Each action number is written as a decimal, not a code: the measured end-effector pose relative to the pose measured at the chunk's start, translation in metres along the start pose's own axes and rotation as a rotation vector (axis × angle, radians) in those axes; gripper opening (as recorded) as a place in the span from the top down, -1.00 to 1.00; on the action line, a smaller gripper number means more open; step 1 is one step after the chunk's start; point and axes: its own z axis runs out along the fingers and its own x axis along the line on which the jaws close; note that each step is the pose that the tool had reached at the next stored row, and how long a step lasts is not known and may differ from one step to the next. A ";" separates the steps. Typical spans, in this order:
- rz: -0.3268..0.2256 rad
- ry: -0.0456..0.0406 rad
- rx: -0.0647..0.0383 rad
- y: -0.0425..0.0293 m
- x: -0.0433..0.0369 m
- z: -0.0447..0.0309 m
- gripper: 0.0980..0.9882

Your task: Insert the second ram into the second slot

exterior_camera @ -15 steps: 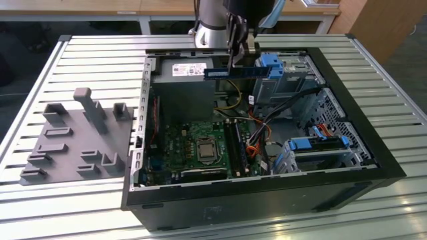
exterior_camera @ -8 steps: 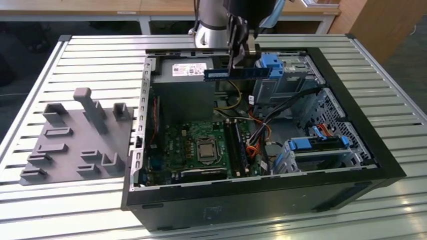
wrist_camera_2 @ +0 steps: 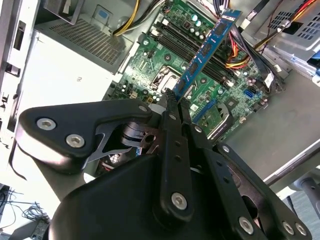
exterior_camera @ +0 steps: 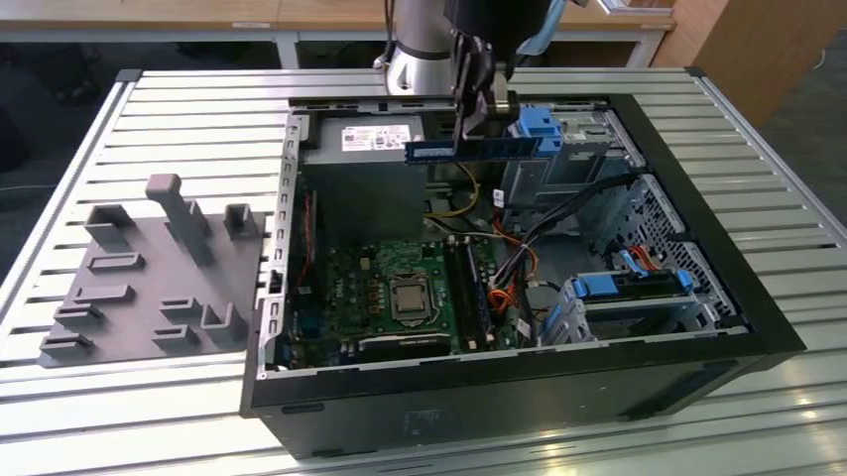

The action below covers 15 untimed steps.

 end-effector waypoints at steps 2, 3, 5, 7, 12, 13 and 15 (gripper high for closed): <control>0.000 0.0000 0.000 0.0001 0.0011 0.0000 0.91; 0.000 0.0000 0.000 0.0000 0.0017 0.0000 0.91; 0.000 0.0002 0.000 0.0001 0.0031 0.0000 0.91; 0.000 0.0003 0.000 0.0001 0.0047 0.0000 0.91; 0.000 0.0006 0.000 0.0002 0.0087 -0.0001 0.91; 0.000 0.0006 0.000 0.0003 0.0096 -0.0001 0.91; 0.000 0.0009 0.000 0.0003 0.0114 -0.0002 0.91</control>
